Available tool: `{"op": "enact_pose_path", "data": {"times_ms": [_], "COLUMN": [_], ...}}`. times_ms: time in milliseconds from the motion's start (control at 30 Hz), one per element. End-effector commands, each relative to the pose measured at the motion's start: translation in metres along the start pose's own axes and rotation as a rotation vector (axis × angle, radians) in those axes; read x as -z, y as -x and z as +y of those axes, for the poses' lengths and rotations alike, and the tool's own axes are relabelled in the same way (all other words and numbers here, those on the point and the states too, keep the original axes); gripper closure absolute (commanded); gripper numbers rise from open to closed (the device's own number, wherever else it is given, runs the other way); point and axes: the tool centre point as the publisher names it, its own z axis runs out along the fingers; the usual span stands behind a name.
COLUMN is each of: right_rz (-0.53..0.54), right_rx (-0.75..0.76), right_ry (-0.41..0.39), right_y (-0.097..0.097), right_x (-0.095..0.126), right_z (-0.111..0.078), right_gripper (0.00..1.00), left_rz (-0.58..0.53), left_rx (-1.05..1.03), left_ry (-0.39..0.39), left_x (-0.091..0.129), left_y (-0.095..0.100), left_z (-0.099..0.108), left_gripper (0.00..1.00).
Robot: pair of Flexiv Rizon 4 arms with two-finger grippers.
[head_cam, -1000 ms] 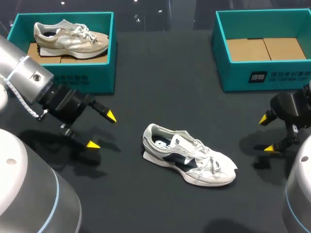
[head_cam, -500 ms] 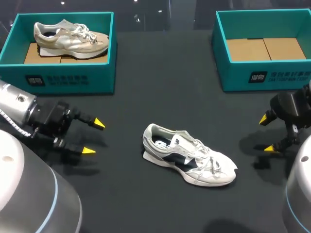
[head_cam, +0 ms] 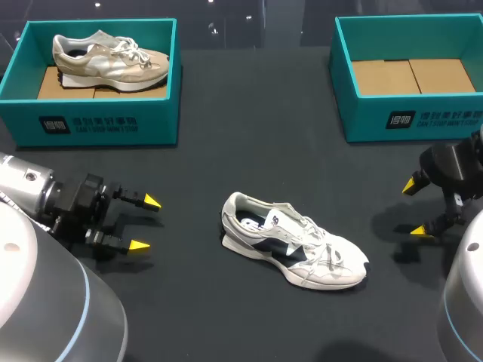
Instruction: Take the shoe out of the shoebox, open the shoe tongue, remove and reinsert the insole, then place the shoe into the shoebox
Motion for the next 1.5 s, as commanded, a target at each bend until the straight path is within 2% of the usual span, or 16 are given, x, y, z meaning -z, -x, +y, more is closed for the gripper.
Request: {"op": "enact_pose_path", "data": {"times_ms": [33,333,1033,1500], "right_rz": [-0.003,-0.003,-0.003,-0.003], "right_rx": [0.0,0.0,0.0,0.0], "right_ry": [-0.002,-0.002,-0.002,-0.002], "right_y": [-0.002,-0.002,-0.002,-0.002], "right_x": [0.0,0.0,0.0,0.0], "right_z": [0.0,0.0,0.0,0.0], "right_gripper": [0.0,0.0,0.0,0.0], "left_rz": [0.001,0.017,0.132,0.214], "left_rx": [0.002,-0.023,-0.082,-0.121], "left_ry": [-0.003,-0.027,-0.018,0.003], "left_x": [-0.007,-0.019,-0.056,-0.085], "left_y": [0.006,0.019,0.058,0.062], "left_z": [0.001,-0.004,-0.017,-0.025], "left_gripper": [0.0,0.0,0.0,0.0]}}
